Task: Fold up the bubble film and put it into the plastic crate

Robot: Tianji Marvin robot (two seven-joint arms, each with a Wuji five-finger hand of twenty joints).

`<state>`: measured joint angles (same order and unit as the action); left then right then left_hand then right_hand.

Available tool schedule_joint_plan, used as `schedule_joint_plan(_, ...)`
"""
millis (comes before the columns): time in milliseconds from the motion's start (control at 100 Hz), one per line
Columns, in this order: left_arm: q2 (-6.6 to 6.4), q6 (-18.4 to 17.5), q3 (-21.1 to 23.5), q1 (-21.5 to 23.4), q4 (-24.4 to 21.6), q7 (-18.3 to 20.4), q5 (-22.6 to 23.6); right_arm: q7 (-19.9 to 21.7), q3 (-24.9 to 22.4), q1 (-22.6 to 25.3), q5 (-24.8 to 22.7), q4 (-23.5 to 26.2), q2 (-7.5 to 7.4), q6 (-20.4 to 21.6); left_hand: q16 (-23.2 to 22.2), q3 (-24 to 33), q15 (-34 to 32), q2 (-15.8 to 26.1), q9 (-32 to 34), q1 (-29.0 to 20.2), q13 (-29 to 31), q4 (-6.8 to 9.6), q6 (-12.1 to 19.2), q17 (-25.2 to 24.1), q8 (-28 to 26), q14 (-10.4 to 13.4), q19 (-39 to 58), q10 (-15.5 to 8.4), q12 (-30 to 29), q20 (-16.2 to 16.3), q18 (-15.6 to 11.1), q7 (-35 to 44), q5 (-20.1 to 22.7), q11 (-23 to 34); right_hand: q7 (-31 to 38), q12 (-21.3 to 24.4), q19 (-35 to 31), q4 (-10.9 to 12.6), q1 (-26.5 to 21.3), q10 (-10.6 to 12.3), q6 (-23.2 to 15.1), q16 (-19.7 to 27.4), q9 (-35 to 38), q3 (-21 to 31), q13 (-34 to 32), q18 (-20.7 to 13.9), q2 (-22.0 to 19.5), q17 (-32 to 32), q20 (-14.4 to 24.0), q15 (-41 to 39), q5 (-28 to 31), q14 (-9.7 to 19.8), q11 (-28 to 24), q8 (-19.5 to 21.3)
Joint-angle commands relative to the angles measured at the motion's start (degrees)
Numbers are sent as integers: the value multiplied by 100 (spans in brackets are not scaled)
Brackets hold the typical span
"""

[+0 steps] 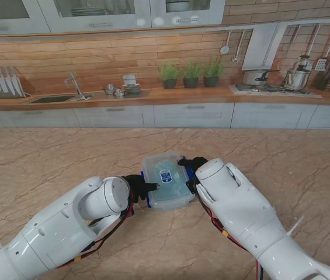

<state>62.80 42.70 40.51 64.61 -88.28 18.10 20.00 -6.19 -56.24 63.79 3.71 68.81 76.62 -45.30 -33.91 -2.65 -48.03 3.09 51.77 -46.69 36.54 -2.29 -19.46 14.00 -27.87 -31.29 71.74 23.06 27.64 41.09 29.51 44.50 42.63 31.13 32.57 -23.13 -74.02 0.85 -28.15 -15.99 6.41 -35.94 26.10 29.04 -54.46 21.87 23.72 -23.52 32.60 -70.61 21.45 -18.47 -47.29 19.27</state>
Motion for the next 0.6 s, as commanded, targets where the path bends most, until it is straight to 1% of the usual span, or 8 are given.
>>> schedule_joint_plan(0,1,11,-25,96,59,42,-28,88,52,106,29,-65,-18,-17,-9,177,-122,-101,74,-465,11,112,95,-93,36,-161,125,10,20,81,-87,66,78,79,8,305,-87,-189,-193,-1054,305,13,410,157,-371,117,252,-97,-69,-296,798,0,655,134)
schedule_joint_plan(40,1,10,-24,97,59,42,-31,109,85,99,-5,-56,-33,12,-9,175,-121,-99,69,-462,11,111,88,-95,38,-164,123,9,20,80,-72,61,81,77,-106,226,-121,-194,-263,-1094,273,6,791,175,-442,114,269,-112,-103,-366,1398,-15,533,582)
schedule_joint_plan(120,2,-1,-24,100,62,44,-37,196,207,83,-165,-22,-95,137,-9,177,-121,-97,64,-468,9,112,87,-96,39,-160,123,11,19,79,-76,56,82,73,195,167,-182,-194,-397,-1189,181,-66,1481,229,-511,109,285,-130,-88,-529,2308,-15,333,856)
schedule_joint_plan(220,8,-20,-20,107,67,40,-62,285,407,69,-474,55,-186,367,-10,173,-120,-97,71,-460,9,111,93,-102,38,-166,121,12,19,77,-80,53,80,74,382,137,-243,-192,-511,-1287,152,-96,2006,299,-642,153,261,-219,-73,-602,3037,-12,201,1013)
schedule_joint_plan(230,9,-22,-20,108,67,40,-65,296,427,69,-508,67,-196,393,-10,174,-120,-96,68,-462,9,111,93,-102,38,-166,120,10,19,77,-80,53,81,73,209,133,-254,-201,-516,-1286,155,-111,2046,318,-653,159,253,-220,-95,-598,3126,-9,211,1239)
schedule_joint_plan(260,10,-29,-20,111,65,39,-74,323,492,66,-616,100,-228,491,-10,175,-120,-94,63,-463,6,111,93,-101,37,-164,121,10,19,77,-80,55,82,72,86,129,-272,-204,-548,-1305,181,-125,2125,349,-691,170,245,-247,-112,-601,3292,-8,210,1449)
schedule_joint_plan(390,12,-89,3,156,13,33,-83,504,786,28,-1131,269,-388,869,-15,172,-130,-101,77,-458,17,111,95,-92,31,-165,125,13,24,77,-73,62,86,84,15,144,-387,-185,-628,-1335,277,-104,2420,435,-822,173,70,-428,-89,-575,3737,-5,196,1516)
schedule_joint_plan(590,76,-292,101,297,-76,-135,-99,836,1286,-147,-1928,427,-608,1287,-19,173,-143,-117,72,-446,23,112,113,-72,29,-154,138,9,31,80,-83,63,69,93,599,123,-741,-150,-759,-1207,118,-104,3221,461,-1270,180,-294,-765,45,-691,4526,-33,-37,2076)
